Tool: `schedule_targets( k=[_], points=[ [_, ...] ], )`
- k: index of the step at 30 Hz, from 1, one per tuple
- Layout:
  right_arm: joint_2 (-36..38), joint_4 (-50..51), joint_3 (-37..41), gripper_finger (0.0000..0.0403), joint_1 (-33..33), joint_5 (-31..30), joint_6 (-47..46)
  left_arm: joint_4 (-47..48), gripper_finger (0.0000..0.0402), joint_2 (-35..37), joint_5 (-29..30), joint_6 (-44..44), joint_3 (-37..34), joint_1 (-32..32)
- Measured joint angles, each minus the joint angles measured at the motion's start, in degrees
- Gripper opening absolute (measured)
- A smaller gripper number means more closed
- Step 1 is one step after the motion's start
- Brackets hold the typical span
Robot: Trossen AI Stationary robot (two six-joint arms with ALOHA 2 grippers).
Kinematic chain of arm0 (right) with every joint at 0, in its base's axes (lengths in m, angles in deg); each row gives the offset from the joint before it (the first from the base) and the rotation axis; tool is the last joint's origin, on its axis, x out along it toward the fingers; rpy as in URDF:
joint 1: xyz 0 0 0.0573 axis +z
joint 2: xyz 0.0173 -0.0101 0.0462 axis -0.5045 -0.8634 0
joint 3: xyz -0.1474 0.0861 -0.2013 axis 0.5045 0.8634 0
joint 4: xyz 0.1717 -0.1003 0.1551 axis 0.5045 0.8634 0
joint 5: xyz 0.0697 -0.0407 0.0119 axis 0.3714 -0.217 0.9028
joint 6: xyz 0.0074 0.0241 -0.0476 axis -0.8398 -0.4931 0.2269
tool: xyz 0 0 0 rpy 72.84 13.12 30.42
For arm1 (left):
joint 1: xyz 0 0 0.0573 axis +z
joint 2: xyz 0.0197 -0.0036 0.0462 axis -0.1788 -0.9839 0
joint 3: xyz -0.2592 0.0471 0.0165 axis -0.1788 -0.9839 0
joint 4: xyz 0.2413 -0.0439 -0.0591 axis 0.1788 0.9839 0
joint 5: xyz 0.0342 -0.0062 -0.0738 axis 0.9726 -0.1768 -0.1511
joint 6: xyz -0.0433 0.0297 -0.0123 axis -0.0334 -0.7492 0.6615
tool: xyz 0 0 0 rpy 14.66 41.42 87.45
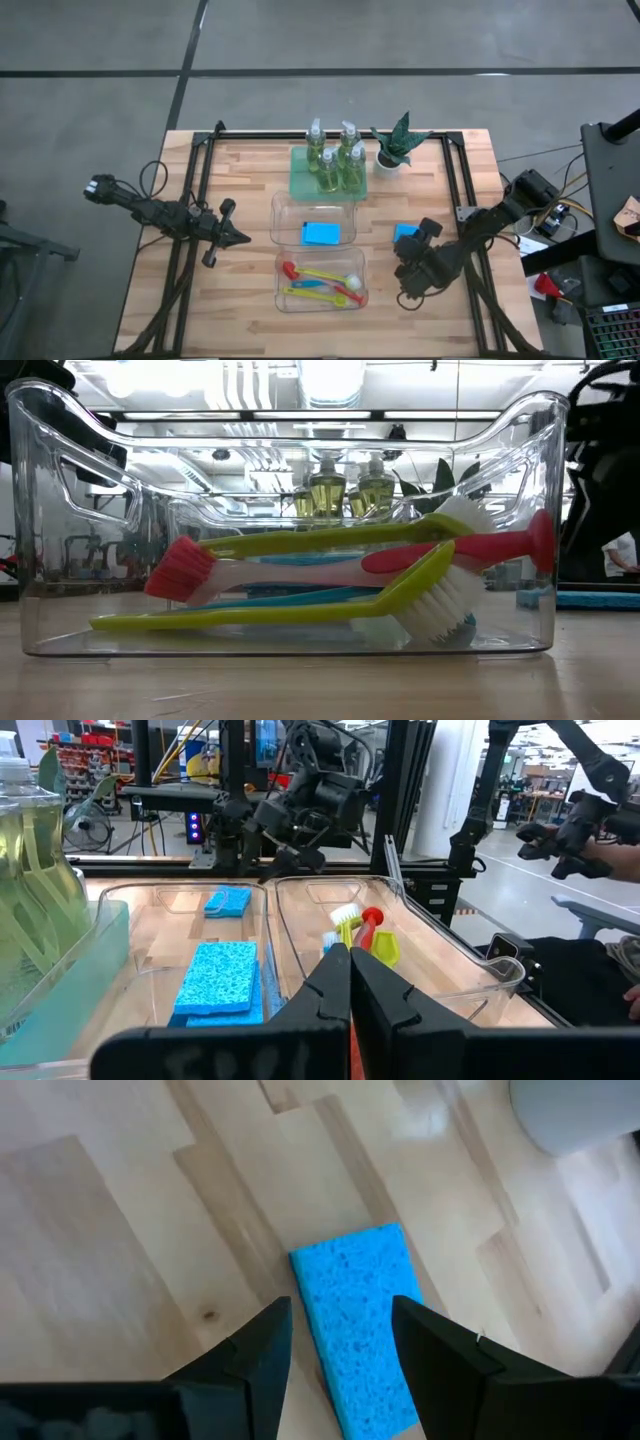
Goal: Pick & Place Kitchen Sink Supplies
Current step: Put the blue sponge into the top transparent bin
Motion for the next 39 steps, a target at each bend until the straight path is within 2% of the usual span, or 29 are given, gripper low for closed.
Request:
schedule_targets(
  k=[9,16,30,35,39],
  points=[
    [1.20,-6.09,4.99,0.0167,-3.18,3.49,4.32,0.02,0.0003,0.00,0.00,-0.02,-0.01,0.01],
    [0.93,-6.82,6.45,0.0165,-5.40,4.68,5.89,0.02,0.0003,0.00,0.00,-0.01,-0.01,0.01],
    [0.72,-13.90,11.79,0.0142,-9.94,8.60,8.91,0.11,0.0003,0.02,0.00,0.00,-0.01,0.01],
    [0.92,-16.58,13.83,0.0117,-10.63,9.64,7.26,0.11,0.0003,0.02,0.00,-0.02,-0.01,-0.01],
    [0.76,-16.81,13.06,0.0069,-10.64,10.17,7.11,0.09,0.0003,0.02,0.00,-0.02,-0.01,0.01]
  ],
)
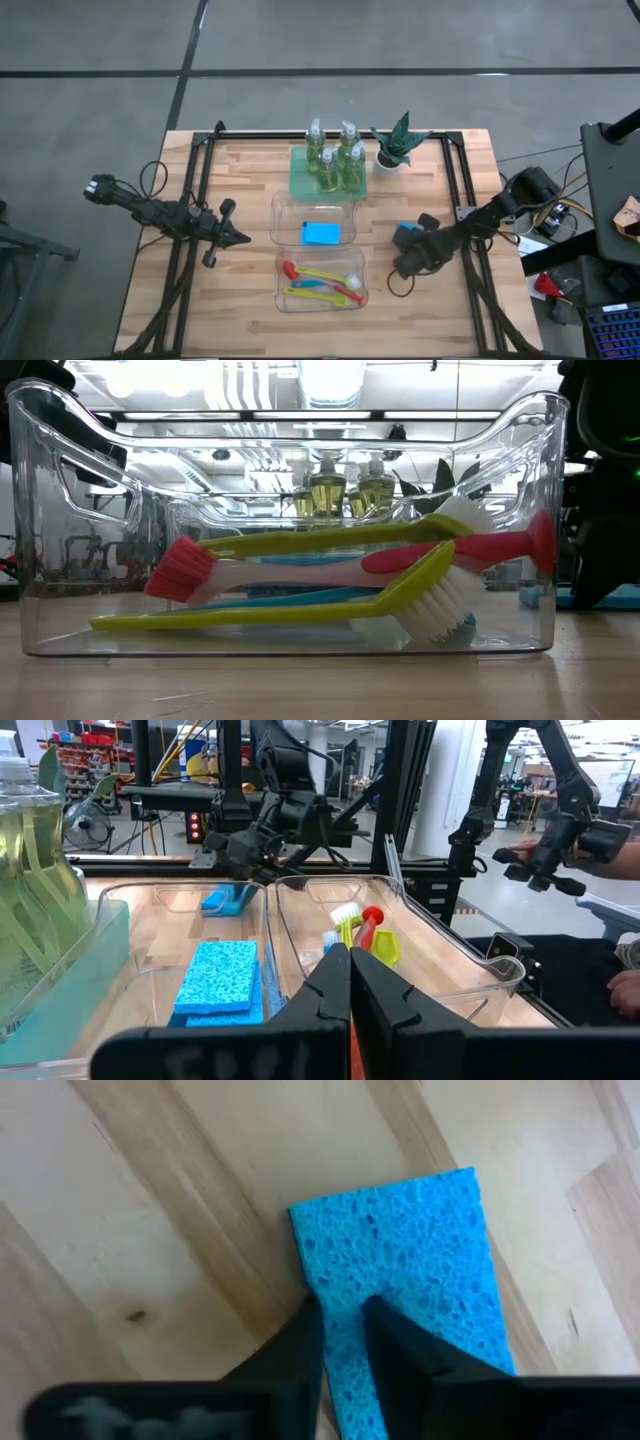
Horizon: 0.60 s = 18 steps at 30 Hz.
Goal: Pick & Place Kitchen Sink Supplies
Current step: Put the blue sponge into the top transparent bin
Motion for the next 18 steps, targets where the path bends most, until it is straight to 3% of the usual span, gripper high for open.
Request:
schedule_targets(
  k=[4,11,18],
  points=[
    [-0.14,0.50,-1.77,0.0018,-0.08,-0.14,0.39,0.00,0.0003,0.00,0.00,0.01,0.00,-0.01],
    [-0.36,6.93,-5.99,0.0010,-0.29,-1.01,-0.81,0.00,0.0003,0.00,0.00,0.02,0.00,0.00],
    [-0.33,17.02,-12.78,0.0008,-0.35,-9.01,0.44,0.01,0.0003,0.00,0.00,0.02,0.00,-0.02]
  ],
)
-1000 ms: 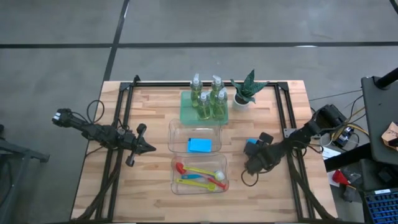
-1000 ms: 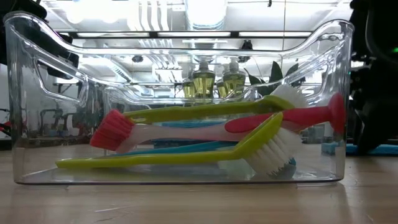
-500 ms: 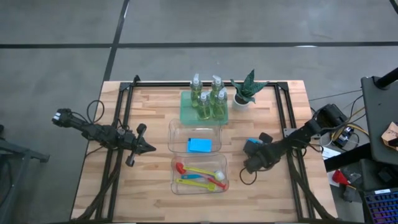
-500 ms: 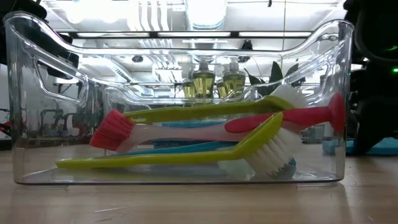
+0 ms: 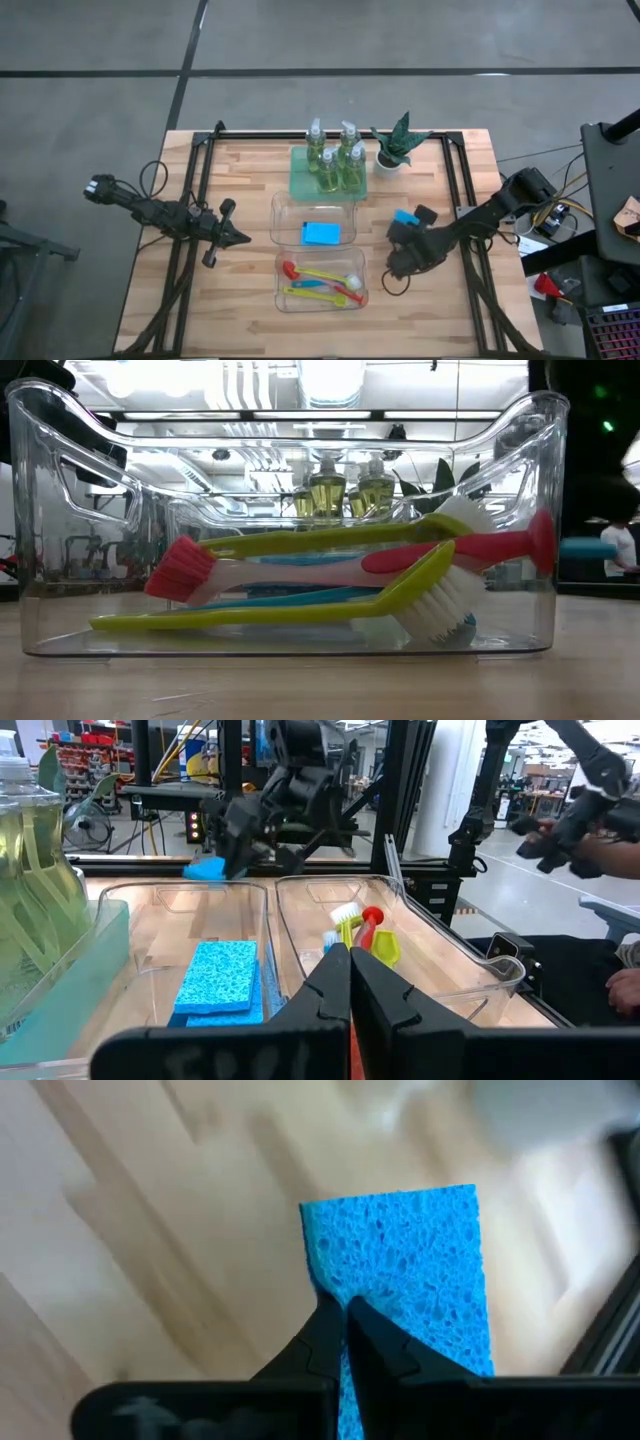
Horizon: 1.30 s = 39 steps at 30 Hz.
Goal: Pick & Place Kitchen Sink Supplies
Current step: Put the blue sponge into the top transparent bin
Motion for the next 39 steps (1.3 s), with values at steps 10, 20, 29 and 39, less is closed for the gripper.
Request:
schedule_targets(
  k=[10,20,29,39],
  points=[
    [0.10,-1.86,-15.81,0.0008,-0.36,-20.28,13.62,0.02,0.0003,0.00,0.00,0.01,0.00,0.02],
    [0.10,-37.26,-23.09,0.0008,-6.23,-6.01,46.77,0.00,0.0003,0.00,0.00,-0.02,0.00,0.01],
    [0.06,-39.73,-22.72,0.0008,-13.80,5.27,50.27,0.04,0.0003,0.00,0.00,-0.02,0.00,0.00],
    [-6.65,-45.59,-19.97,0.0008,-17.20,12.63,50.06,0.33,0.0003,-0.04,0.00,-0.01,0.02,0.00]
  ],
)
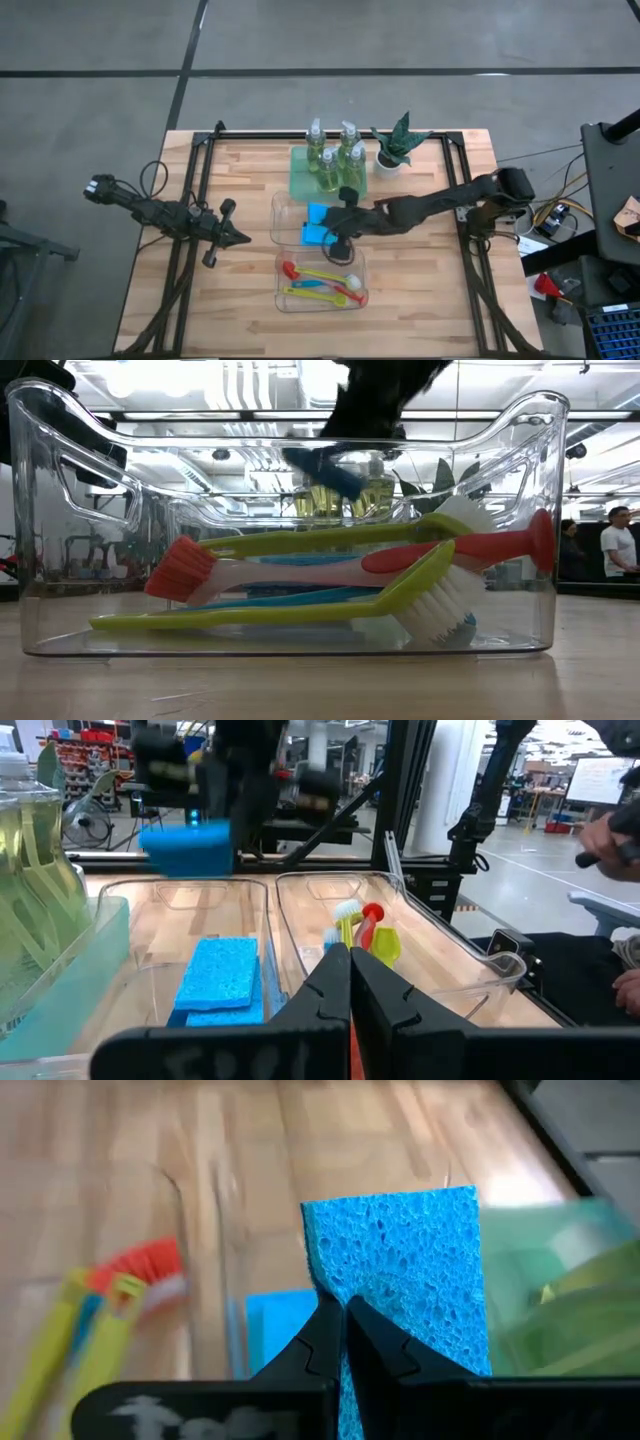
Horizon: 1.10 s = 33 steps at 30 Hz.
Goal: Pick & Place Kitchen Sink Supplies
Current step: Put the blue sponge into the top transparent bin, then return to Home Position
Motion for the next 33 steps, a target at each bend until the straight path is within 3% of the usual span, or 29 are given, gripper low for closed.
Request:
schedule_targets(
  k=[8,16,24,28,33],
  points=[
    [-6.33,0.50,-0.51,0.0008,-2.40,1.60,-2.32,0.06,0.0003,-0.11,0.00,-0.01,-0.02,0.02],
    [-6.46,0.48,-0.51,0.0015,-2.91,11.46,-3.98,0.39,0.0003,-0.11,0.00,0.00,-0.01,0.00],
    [-6.28,2.05,-0.97,0.0119,-2.73,11.73,-6.08,0.37,0.0003,-0.11,0.00,0.01,-0.01,0.00],
    [-4.90,8.07,-3.56,0.0174,-2.71,11.78,-9.22,0.41,0.0003,-0.11,0.00,0.01,-0.02,0.02],
    [-1.07,12.34,-2.28,0.0175,-0.14,8.67,-9.63,0.54,0.0003,-0.20,0.00,0.01,-0.02,0.01]
  ],
)
